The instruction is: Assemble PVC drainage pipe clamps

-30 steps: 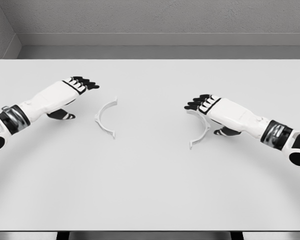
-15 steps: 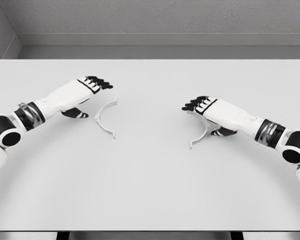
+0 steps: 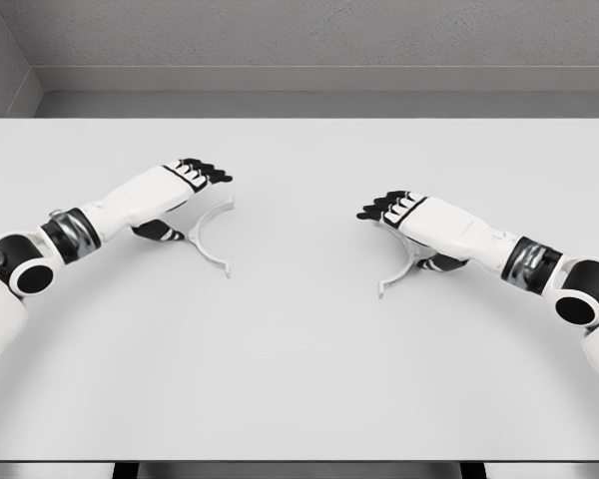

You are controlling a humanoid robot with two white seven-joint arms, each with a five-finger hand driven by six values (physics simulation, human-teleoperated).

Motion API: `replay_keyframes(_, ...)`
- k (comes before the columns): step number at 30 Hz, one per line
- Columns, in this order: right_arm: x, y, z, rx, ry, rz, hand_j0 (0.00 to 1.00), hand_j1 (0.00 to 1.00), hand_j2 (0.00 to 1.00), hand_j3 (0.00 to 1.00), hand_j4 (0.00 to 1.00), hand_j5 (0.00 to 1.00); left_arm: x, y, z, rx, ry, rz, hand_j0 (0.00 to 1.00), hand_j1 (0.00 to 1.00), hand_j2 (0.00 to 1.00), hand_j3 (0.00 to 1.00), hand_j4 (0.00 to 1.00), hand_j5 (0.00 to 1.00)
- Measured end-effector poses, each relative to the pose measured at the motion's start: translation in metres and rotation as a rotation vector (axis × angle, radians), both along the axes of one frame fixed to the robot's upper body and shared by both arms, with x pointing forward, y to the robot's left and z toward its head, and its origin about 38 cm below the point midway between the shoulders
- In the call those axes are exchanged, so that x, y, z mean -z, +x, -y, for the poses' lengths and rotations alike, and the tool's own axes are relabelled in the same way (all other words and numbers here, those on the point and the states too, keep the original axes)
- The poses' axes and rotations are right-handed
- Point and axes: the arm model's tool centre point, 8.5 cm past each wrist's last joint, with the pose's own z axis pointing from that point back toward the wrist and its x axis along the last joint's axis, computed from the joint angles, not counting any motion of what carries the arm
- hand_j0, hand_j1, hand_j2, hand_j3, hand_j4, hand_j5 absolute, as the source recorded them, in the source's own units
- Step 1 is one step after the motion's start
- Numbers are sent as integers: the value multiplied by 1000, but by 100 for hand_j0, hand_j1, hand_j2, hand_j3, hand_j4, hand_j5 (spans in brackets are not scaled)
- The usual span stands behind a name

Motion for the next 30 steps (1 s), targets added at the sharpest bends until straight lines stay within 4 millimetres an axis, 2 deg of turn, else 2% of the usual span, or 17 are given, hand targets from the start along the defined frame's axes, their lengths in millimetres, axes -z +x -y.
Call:
replay_keyframes(10, -9, 7, -9, -12, 12, 24, 100, 100, 100, 100, 100, 100, 3, 0, 12, 16, -12, -12, 100, 100, 100, 100, 100, 100)
replay_keyframes(21, -7, 8, -28, -48, 22, 15, 100, 100, 100, 100, 100, 100, 3, 0, 26, 35, -31, -13, 100, 100, 100, 100, 100, 100)
replay_keyframes(30, -13, 14, -49, -87, 25, 28, 100, 100, 100, 100, 100, 100, 3, 1, 19, 24, -30, -15, 100, 100, 100, 100, 100, 100)
